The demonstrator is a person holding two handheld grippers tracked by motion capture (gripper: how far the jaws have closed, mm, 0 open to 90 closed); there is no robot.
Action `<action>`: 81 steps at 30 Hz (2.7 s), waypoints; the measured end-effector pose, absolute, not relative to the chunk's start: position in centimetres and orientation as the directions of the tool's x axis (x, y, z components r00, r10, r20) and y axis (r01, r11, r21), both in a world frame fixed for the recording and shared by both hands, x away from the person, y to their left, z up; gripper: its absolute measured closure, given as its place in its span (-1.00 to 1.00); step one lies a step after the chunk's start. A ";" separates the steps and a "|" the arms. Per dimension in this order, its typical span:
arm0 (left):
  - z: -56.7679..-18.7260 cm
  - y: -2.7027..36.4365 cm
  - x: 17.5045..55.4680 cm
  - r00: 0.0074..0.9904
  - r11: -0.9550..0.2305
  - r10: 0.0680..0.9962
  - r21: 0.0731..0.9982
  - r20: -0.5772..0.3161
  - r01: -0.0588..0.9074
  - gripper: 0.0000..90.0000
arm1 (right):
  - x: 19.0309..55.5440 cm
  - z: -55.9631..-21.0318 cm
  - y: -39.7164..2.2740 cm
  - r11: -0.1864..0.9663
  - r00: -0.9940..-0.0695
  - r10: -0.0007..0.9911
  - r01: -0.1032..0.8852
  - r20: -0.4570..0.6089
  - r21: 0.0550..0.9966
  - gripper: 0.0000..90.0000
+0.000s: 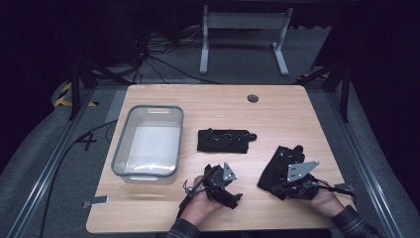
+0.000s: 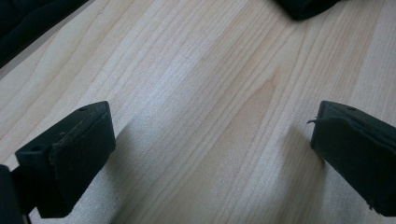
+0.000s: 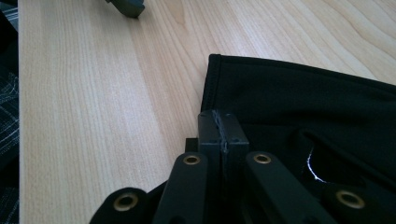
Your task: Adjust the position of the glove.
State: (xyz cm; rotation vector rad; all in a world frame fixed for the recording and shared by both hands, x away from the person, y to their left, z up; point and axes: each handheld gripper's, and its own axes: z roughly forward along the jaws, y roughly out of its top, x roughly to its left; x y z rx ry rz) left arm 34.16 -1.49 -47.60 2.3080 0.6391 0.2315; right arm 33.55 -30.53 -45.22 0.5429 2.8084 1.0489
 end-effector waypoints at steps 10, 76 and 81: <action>-47.6 -1.5 34.2 0.861 -0.618 0.508 0.688 -0.018 0.379 -1.00 | 34.8 -43.3 -33.3 0.629 -0.898 0.439 0.323 0.020 0.707 1.00; -47.6 -1.5 34.1 0.860 -0.618 0.511 0.688 -0.018 0.381 -1.00 | 39.4 -43.8 -35.6 0.594 -0.843 0.538 0.390 0.013 0.703 1.00; -47.6 -1.5 34.1 0.860 -0.618 0.510 0.688 -0.018 0.381 -1.00 | 37.7 -44.1 -35.2 0.612 -0.858 0.513 0.389 0.028 0.689 1.00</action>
